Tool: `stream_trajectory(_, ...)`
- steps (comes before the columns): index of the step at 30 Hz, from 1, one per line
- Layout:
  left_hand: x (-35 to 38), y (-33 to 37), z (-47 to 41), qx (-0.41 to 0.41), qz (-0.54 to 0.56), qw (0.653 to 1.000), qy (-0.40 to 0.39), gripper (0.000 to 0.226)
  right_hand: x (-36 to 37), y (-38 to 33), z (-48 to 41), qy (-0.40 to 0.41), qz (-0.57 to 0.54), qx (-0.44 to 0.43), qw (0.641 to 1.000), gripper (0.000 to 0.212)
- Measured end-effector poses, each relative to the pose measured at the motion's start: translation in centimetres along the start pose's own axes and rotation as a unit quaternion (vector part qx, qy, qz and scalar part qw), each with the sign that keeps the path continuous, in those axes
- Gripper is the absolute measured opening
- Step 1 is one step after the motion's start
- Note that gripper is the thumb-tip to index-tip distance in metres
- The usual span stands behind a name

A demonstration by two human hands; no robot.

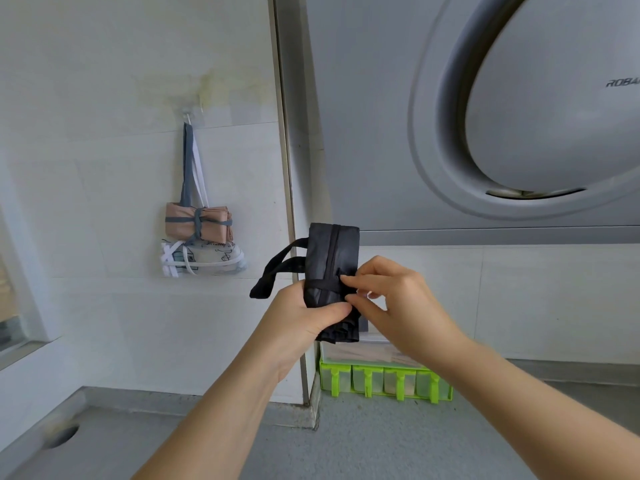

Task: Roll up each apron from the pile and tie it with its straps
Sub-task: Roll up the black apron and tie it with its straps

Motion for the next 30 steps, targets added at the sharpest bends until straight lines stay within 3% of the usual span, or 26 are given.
stream_trajectory(8, 0.0, -0.3, -0.2, -0.001, -0.014, 1.0, 0.005, 0.015, 0.5, -0.8, -1.5, -0.007, 0.109, -0.058, 0.992, 0.013)
stream_trajectory(12, -0.1, -0.8, -0.2, -0.024, 0.025, 0.999, -0.006, 0.008, 2.2, -0.2, -1.9, -0.151, -0.014, -0.02, 0.988, 0.006)
stream_trajectory(15, 0.3, -0.9, 0.0, -0.045, 0.071, 0.996, -0.013, 0.012, 2.7, -0.4, -2.2, -0.222, -0.035, -0.008, 0.974, 0.02)
stream_trajectory(17, 0.4, -0.7, 0.0, -0.034, 0.069, 0.997, -0.009, 0.013, 2.2, -0.4, -2.5, -0.202, -0.034, -0.006, 0.979, 0.031)
stream_trajectory(21, -0.8, -0.4, 0.1, 0.007, 0.039, 0.998, 0.045, 0.014, 1.8, 0.7, -2.5, -0.172, -0.109, 0.056, 0.978, 0.016)
stream_trajectory(26, -1.1, 0.3, 0.2, 0.051, 0.016, 0.995, 0.086, 0.018, 0.3, 1.8, -2.4, -0.088, -0.145, 0.133, 0.976, 0.025)
stream_trajectory(30, -0.2, 0.1, 0.1, 0.01, 0.138, 0.989, 0.052, 0.02, -0.4, 2.4, -2.4, -0.086, -0.207, 0.155, 0.962, 0.021)
Point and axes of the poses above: each hand's wrist, its own z-axis away from the middle knuckle, its own x-axis out of the palm, y = z × x, the point moved 9 cm from there along -z, towards the middle knuckle, and after that the axes turned 14 degrees about z, right-handed, at the moved point
